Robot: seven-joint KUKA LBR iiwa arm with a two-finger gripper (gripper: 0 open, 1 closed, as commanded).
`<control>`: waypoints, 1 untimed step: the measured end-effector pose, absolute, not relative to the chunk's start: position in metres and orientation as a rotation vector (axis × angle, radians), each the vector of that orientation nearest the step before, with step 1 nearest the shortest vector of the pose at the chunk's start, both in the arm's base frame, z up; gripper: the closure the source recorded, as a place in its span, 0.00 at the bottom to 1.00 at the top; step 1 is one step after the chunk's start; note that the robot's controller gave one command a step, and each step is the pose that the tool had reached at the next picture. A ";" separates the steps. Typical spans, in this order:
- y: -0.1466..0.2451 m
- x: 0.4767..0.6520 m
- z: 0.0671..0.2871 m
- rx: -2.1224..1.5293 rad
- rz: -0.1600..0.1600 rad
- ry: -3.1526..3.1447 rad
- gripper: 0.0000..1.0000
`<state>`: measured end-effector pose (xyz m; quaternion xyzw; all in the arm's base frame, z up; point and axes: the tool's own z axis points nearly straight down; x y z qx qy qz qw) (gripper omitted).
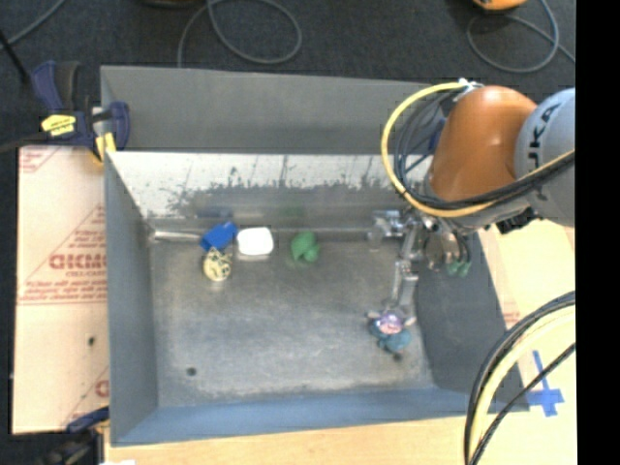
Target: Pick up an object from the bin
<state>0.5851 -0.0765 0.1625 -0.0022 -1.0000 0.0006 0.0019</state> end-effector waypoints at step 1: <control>-0.076 0.587 0.167 -0.004 0.003 -3.146 0.00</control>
Offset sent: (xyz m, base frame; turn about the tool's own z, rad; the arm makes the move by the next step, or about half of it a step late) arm -0.0833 -0.0134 -0.0925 -0.0863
